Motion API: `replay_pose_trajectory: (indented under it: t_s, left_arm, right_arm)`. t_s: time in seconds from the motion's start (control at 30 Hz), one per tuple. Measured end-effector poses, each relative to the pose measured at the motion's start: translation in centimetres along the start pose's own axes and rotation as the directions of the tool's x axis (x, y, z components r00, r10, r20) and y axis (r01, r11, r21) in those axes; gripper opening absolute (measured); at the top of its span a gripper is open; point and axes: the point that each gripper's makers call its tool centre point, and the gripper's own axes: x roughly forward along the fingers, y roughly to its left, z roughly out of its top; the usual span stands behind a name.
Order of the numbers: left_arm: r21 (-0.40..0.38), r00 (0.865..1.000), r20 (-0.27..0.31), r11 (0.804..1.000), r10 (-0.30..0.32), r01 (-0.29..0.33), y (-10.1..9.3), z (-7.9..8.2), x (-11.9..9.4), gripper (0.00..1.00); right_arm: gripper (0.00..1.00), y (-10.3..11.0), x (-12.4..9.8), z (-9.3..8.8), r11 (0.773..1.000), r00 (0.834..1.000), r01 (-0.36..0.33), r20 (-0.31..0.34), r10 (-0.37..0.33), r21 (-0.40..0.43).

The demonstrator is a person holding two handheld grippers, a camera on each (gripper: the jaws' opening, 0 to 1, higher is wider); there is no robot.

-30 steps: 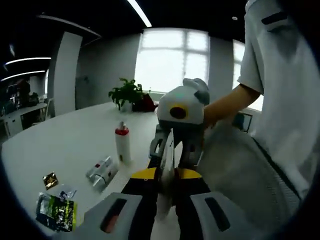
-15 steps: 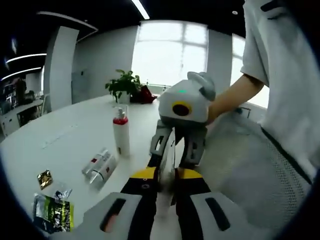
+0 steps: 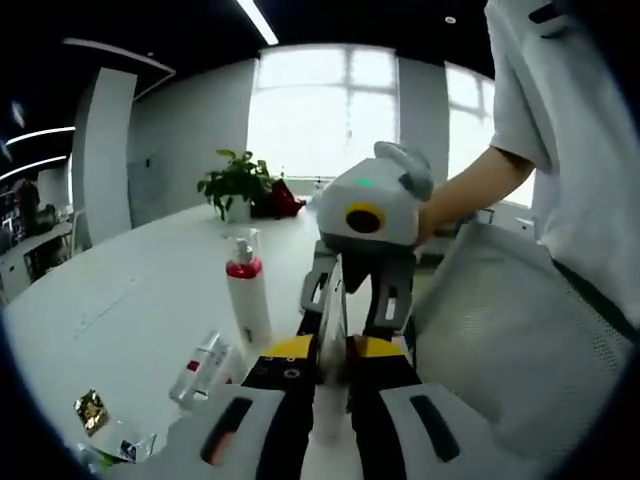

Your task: Arrange the skincare products in the storage area until every visible bottle or jar stands upright without overlapping.

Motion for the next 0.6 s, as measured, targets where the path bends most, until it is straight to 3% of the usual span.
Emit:
replay_pose_trajectory:
  t_s: [0.2,0.37,0.6]
  left_arm:
    - [0.025,1.0,0.007,1.0,-0.019,0.019,3.2,0.3,1.6,0.12]
    - [0.024,0.999,0.025,1.0,-0.02,0.019,5.1,0.6,2.9,0.12]
    - [0.02,0.998,0.056,1.0,0.004,-0.005,7.5,0.8,4.0,0.11]
  right_arm:
    - [0.23,-3.2,-0.9,-1.1,0.997,0.997,0.08,-0.011,-0.08,0.021]
    - [0.25,-5.5,-2.2,-2.0,0.976,0.983,0.177,0.018,-0.181,0.129]
    - [0.27,-5.1,-3.9,-4.5,0.949,0.971,0.234,-0.002,-0.239,0.21]
